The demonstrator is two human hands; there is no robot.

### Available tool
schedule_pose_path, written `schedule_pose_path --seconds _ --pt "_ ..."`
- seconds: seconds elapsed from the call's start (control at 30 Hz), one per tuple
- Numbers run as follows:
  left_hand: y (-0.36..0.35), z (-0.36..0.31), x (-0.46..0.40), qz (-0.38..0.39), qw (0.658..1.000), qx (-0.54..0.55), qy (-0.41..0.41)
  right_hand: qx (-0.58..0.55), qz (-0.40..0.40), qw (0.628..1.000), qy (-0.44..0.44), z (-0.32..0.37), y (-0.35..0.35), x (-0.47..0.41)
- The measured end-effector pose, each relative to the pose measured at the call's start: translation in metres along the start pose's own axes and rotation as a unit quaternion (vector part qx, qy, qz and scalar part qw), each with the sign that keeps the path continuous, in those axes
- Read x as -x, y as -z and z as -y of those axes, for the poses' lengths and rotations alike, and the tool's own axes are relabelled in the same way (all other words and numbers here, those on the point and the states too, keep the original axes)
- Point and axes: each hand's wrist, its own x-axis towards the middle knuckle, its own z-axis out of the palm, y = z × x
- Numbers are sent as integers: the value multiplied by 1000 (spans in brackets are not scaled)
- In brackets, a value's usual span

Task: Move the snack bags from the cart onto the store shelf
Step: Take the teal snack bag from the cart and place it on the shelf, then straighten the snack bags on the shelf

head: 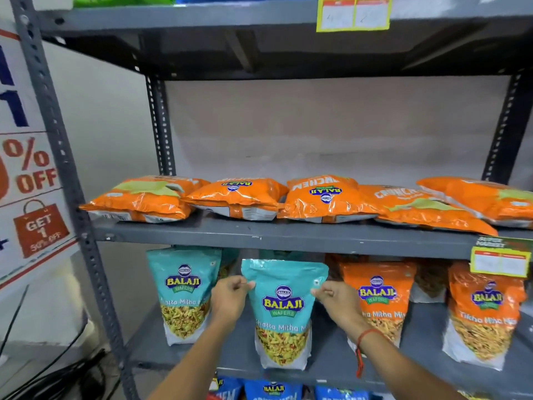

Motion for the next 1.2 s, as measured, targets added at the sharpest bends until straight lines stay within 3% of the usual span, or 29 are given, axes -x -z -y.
schedule_pose_path --seconds 0.3,0.5,0.6,0.7,0.87,1.2 --pt "-30 12 -48 -21 999 7 -33 -29 4 999 -29 -29 -22 -56" --pt "-45 26 -60 22 998 51 -19 -180 17 980 -81 -49 -29 -62" --pt "-50 42 -55 106 988 102 50 -223 118 962 -100 -66 -32 -56" --pt "-58 73 -37 159 982 36 93 -201 201 945 -161 -97 -46 -43" --pt "-77 118 -10 173 979 18 107 -183 270 924 -199 -132 -81 -22" --pt "-81 136 -9 120 988 48 84 -212 227 934 -178 -133 -117 -19"
